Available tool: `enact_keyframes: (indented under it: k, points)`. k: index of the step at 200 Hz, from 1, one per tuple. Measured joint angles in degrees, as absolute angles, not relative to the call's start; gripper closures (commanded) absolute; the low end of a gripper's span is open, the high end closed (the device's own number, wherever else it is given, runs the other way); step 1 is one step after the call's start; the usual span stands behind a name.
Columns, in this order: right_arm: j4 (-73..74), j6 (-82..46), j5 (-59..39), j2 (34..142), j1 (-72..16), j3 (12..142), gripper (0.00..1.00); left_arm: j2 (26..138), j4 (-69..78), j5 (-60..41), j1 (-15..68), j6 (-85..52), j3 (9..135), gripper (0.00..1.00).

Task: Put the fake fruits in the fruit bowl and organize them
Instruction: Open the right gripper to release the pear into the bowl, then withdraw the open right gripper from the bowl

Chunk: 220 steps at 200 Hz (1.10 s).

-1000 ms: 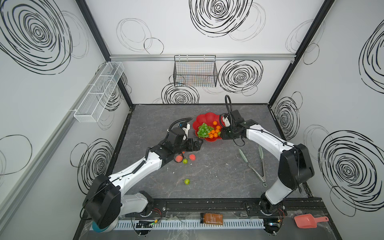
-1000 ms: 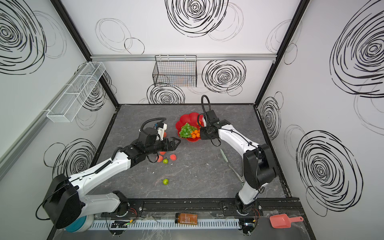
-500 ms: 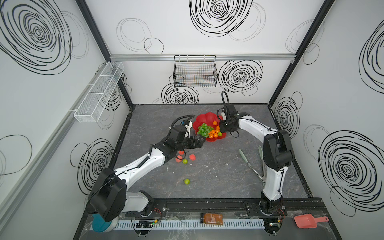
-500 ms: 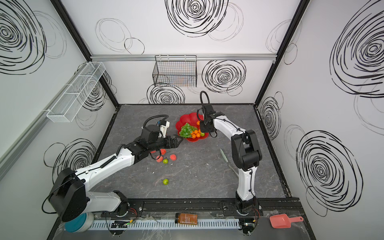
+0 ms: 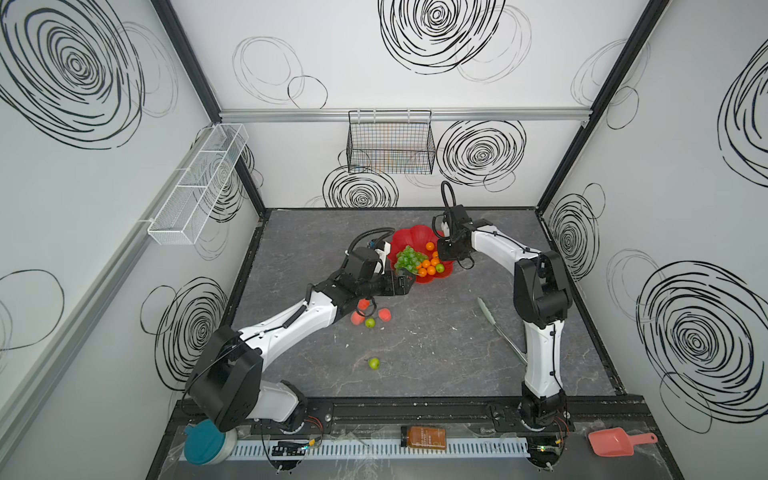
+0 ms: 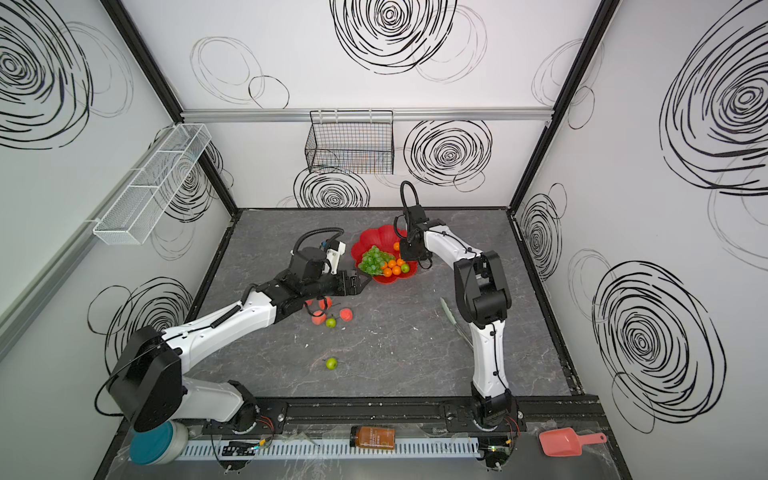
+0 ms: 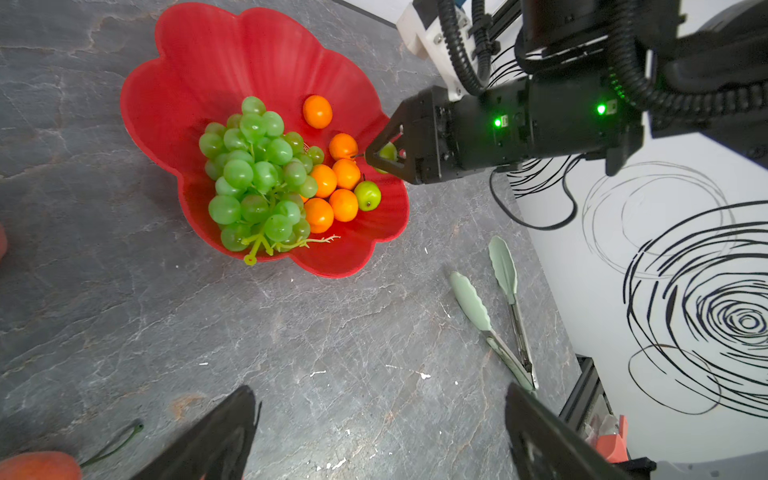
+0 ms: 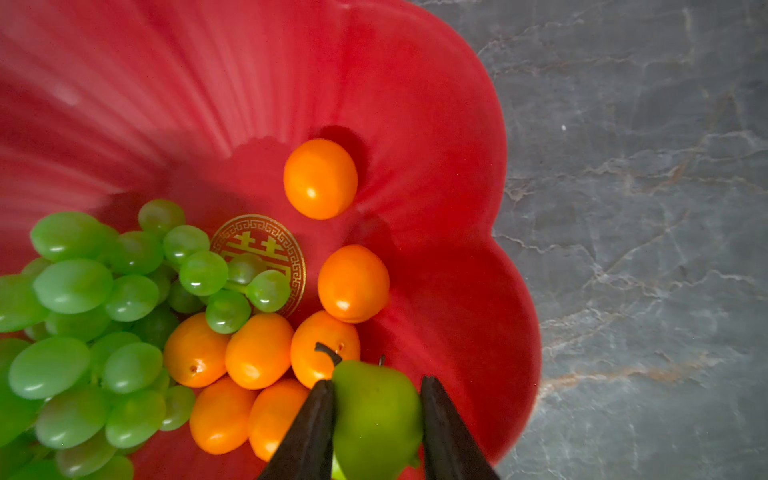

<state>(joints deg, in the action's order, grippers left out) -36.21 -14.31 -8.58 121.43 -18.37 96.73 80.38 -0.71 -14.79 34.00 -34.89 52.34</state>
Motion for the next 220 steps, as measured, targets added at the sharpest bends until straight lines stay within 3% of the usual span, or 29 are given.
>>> enact_keyframes:
  k: [64,151,220]
  points:
    - [-36.4,-14.1,-8.6,121.8,-18.3,96.7,0.56,80.4,-0.7,-15.1,34.1,-34.9,52.3,0.04]
    - [-36.8,-14.2,-8.8,120.7,-18.3,96.7,0.55,76.7,-3.5,-14.7,34.3,-34.8,52.3,0.04]
    - [-33.9,-15.5,-8.7,103.0,-22.0,86.4,0.54,61.2,-14.5,-10.6,33.3,-33.8,49.7,0.04]
